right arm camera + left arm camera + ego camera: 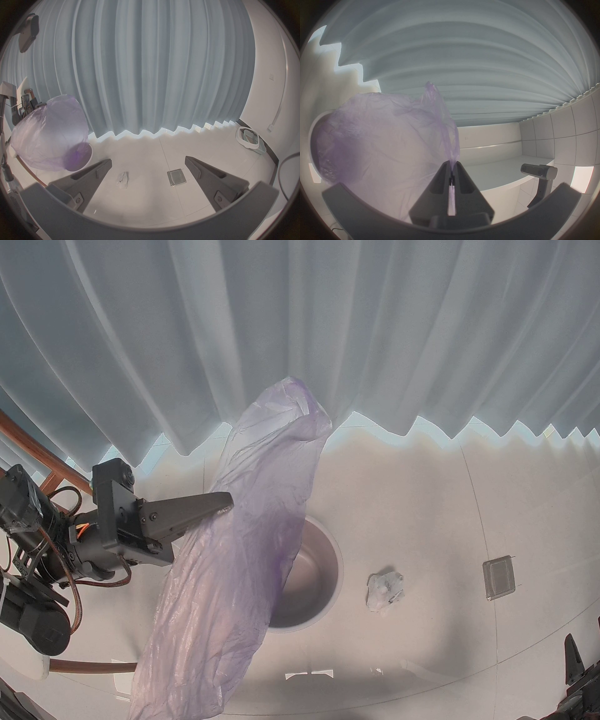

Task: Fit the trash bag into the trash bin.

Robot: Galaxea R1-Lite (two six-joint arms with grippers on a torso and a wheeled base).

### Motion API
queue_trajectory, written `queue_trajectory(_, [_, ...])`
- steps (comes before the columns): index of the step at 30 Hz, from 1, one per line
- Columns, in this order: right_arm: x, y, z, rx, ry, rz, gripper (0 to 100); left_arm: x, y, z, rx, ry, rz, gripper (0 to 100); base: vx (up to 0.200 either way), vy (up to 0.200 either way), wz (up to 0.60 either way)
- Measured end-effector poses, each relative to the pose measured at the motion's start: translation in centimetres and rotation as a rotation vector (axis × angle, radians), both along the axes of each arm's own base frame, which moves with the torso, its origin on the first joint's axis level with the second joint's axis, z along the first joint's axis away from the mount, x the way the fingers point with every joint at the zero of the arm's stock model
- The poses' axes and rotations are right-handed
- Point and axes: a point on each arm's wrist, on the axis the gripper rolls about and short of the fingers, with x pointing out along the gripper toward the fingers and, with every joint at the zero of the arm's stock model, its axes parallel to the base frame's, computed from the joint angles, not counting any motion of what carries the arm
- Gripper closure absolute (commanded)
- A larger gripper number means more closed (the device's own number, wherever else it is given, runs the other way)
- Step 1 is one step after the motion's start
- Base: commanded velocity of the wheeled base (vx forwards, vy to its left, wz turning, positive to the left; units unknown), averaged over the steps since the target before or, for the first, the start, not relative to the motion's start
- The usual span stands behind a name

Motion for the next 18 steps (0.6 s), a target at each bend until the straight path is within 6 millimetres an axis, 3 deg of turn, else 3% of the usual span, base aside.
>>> queue_trajectory(8, [0.0, 0.0, 0.0, 0.0, 0.0, 0.0, 0, 1.4, 0.1, -1.2, 0.018, 0.024, 0.04, 100, 0.0, 0.0, 0.0])
queue_trajectory(18, [0.0, 0.0, 0.0, 0.0, 0.0, 0.0, 0, 2.5, -0.9, -3.3, 0.048, -0.061, 0.325, 100, 0.0, 0.0, 0.0])
